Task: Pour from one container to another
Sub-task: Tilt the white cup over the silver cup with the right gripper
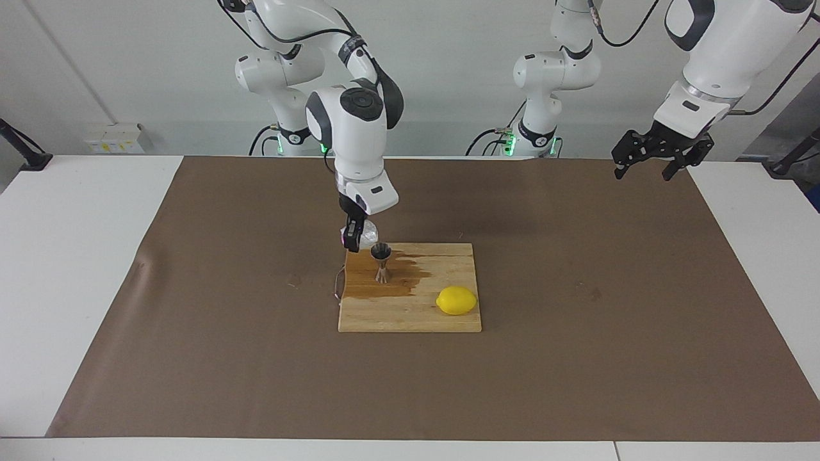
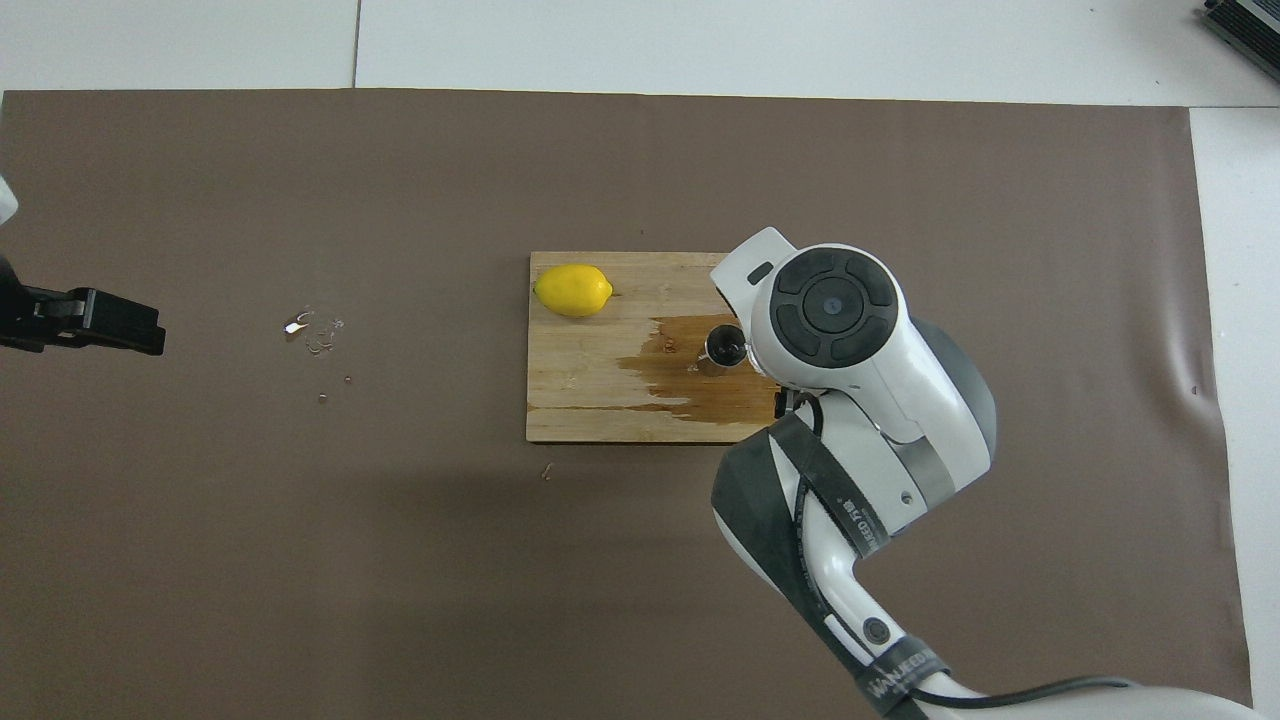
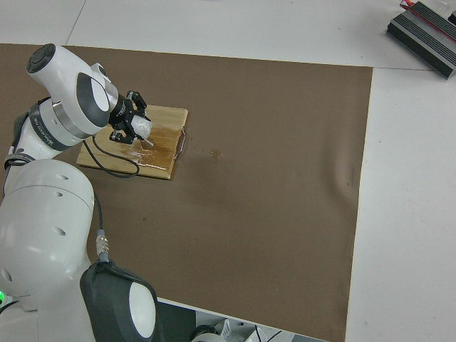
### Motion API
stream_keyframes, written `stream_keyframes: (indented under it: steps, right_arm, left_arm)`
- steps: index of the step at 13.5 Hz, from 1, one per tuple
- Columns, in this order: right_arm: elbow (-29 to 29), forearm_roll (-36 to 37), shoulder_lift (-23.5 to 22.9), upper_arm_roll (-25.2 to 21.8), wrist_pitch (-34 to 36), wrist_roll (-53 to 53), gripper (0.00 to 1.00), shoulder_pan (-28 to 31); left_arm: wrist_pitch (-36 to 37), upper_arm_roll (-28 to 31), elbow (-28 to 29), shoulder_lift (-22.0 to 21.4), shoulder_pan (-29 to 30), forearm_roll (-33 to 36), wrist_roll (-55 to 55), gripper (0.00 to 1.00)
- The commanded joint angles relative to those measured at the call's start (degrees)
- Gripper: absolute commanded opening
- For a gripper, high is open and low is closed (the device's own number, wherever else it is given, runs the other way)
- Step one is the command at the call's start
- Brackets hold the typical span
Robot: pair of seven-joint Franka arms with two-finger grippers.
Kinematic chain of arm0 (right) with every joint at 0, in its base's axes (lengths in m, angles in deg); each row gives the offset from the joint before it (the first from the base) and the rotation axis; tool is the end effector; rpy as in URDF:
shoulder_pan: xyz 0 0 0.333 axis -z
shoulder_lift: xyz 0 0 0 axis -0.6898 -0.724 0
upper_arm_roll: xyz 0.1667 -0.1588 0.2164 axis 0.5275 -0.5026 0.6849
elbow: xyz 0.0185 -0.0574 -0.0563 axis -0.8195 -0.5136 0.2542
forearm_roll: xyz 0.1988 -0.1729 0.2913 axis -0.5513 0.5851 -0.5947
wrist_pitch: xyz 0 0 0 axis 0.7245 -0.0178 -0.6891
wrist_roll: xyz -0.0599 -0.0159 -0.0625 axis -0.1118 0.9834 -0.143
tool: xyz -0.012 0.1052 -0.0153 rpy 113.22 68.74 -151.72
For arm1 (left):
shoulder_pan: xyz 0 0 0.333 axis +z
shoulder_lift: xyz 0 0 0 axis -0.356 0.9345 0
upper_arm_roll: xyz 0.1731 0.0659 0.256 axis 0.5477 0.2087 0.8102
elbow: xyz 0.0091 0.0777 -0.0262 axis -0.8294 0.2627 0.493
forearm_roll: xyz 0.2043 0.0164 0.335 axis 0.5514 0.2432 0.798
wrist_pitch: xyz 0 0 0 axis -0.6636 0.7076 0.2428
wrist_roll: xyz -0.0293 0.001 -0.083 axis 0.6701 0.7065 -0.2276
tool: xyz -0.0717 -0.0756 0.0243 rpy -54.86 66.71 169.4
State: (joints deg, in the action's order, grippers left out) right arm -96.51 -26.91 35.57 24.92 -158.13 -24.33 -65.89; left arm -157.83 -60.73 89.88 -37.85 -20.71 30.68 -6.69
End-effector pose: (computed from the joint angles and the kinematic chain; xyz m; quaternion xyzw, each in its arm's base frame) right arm 0.5551 0.2612 0.4344 0.7556 0.6473 -0.0228 0.0979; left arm 0.5406 -0.0329 0.6252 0.9990 -0.0441 -0.0097 0.0028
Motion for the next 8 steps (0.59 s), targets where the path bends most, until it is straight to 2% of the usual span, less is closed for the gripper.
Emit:
stream_keyframes:
  steps: [1, 5, 8]
  right_arm:
    - [1.43, 2.70, -1.10, 0.24, 1.60, 2.28, 0.20, -1.44]
    - [2.04, 3.66, -1.63, 0.24, 1.68, 2.46, 0.19, -1.54]
    - [2.13, 6.21, -1.98, 0.24, 3.00, 2.46, 0.19, -1.72]
  left_arm:
    - [-1.35, -0.75, 1.34, -1.02, 0.82, 0.36, 0.33, 1.00]
    - [-5.30, -0.75, 1.43, -0.76, 0.82, -0.69, 1.12, 1.00]
    - [-5.21, -0.75, 1.52, -0.84, 0.82, -1.04, 0.77, 1.00]
